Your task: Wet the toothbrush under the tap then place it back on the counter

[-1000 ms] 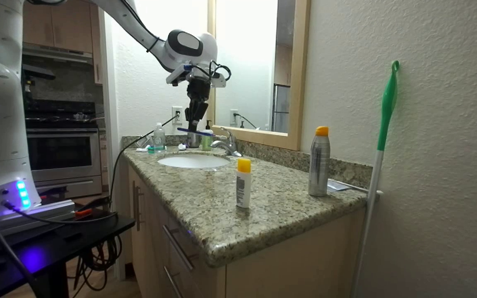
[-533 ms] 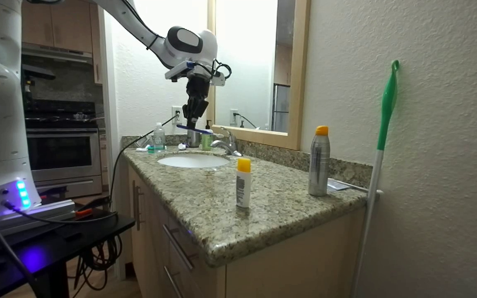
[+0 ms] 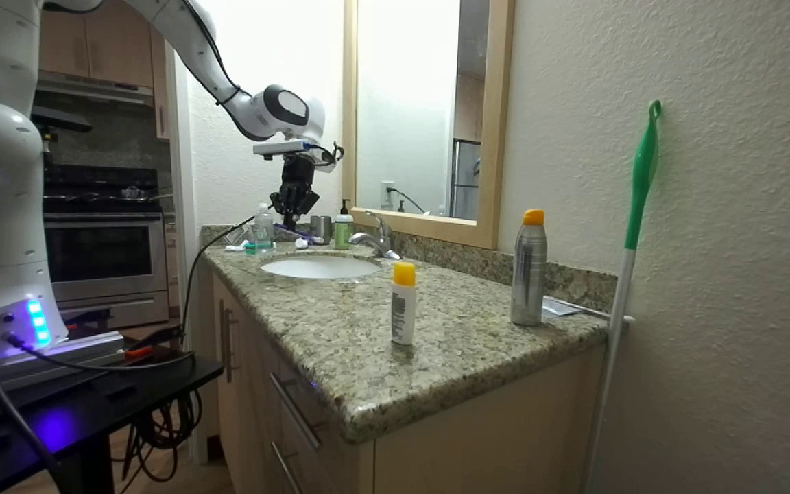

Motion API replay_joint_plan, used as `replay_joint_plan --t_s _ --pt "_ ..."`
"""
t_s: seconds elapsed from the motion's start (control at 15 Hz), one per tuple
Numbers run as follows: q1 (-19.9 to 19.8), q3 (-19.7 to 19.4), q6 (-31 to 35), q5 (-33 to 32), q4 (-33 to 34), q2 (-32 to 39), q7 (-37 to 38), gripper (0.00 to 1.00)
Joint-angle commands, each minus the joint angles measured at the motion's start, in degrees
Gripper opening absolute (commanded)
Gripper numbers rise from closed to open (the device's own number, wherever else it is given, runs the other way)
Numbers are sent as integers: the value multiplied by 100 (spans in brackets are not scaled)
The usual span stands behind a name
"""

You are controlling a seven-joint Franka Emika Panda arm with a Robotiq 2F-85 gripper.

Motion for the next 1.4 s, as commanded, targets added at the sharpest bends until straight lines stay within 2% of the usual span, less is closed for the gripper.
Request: replay_joint_plan --t_s 0.0,0.07,0.13,0.2,0.27,0.4,0.47,0.6,0.67,0.73,0.87,0.93,1.07,1.13,1.33 --pt "33 73 -10 -1 14 55 -97 10" --pt "56 99 -10 -2 15 94 -154 10" --pt "56 103 -10 -3 18 110 -194 3" --pt "12 72 17 -123 7 75 -441 3" --pt "-44 95 -182 -69 265 282 -1097 3" --pt "-212 73 -117 194 837 772 -2018 3" --pt "-507 298 -198 364 1219 1057 -2438 3" --pt "-802 399 -330 682 1896 1577 -3312 3" --pt "-763 259 -496 856 2199 1848 -3733 3" --pt "-831 314 -785 982 2522 2153 -3923 3" --pt "-737 326 -1621 975 3175 2722 -3649 3" --pt "-786 274 -949 874 2388 2101 -3681 10" --pt "-775 348 -1336 869 2855 2561 -3643 10" --pt "-756 362 -1407 864 2975 2676 -3630 3" --pt "-874 426 -1064 1476 2927 2638 -3175 3"
